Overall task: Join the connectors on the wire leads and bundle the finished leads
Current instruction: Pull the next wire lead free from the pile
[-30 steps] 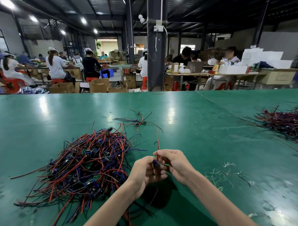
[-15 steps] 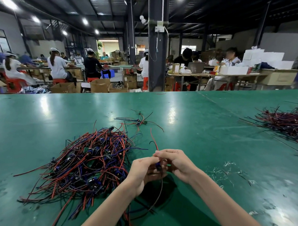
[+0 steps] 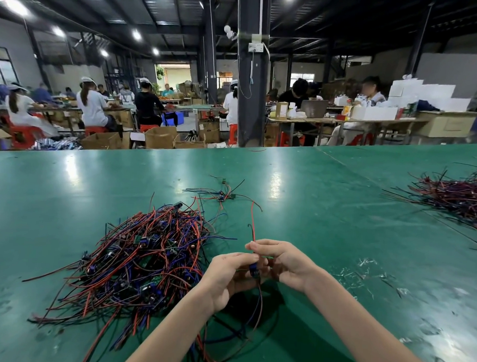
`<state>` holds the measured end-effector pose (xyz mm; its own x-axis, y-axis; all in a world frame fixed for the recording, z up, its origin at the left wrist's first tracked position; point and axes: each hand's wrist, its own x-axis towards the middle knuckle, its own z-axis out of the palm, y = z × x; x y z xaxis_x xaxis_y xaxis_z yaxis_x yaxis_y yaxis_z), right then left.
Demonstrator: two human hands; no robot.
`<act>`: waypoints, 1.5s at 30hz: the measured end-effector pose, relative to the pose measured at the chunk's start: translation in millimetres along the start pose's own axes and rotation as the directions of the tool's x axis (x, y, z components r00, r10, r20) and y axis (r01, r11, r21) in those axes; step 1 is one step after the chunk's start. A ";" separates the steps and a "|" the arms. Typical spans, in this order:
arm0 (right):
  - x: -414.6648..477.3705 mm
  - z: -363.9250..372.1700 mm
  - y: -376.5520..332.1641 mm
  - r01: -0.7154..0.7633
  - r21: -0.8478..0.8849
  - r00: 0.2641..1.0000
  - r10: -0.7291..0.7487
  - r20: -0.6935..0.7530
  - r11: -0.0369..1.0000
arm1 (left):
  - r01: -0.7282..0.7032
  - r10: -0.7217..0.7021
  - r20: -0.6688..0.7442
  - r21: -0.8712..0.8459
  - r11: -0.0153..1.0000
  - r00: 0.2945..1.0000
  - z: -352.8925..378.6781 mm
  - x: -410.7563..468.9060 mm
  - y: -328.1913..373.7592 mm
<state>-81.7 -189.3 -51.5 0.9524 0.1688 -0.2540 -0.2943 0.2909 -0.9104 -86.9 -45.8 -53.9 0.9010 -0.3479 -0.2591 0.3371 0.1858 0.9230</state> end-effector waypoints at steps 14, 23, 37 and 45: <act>14.0 -2.9 9.6 0.246 -0.190 0.921 -0.290 -0.258 0.950 | 0.003 -0.006 -0.057 -0.054 0.999 0.998 6.6 5.5 -6.1; 26.5 -35.9 -0.2 0.252 -0.324 0.786 -0.389 -0.481 0.912 | 0.041 -0.042 0.054 0.008 0.999 0.998 17.2 -4.7 -11.8; 32.7 -43.8 1.3 0.290 -0.534 0.706 -0.554 -0.441 0.794 | 0.032 -0.037 0.089 0.063 0.997 0.995 19.7 -9.1 -10.4; 31.3 -50.1 -4.8 0.223 -0.574 0.780 -0.497 -0.380 0.788 | 0.024 -0.032 0.077 0.106 0.994 0.996 14.6 -7.4 -7.9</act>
<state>-46.6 -232.7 -71.4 0.9195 -0.3708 0.1304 0.0260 -0.2736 -0.9615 -100.2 -58.1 -55.1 0.8659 -0.4237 -0.2659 0.3276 0.0787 0.9415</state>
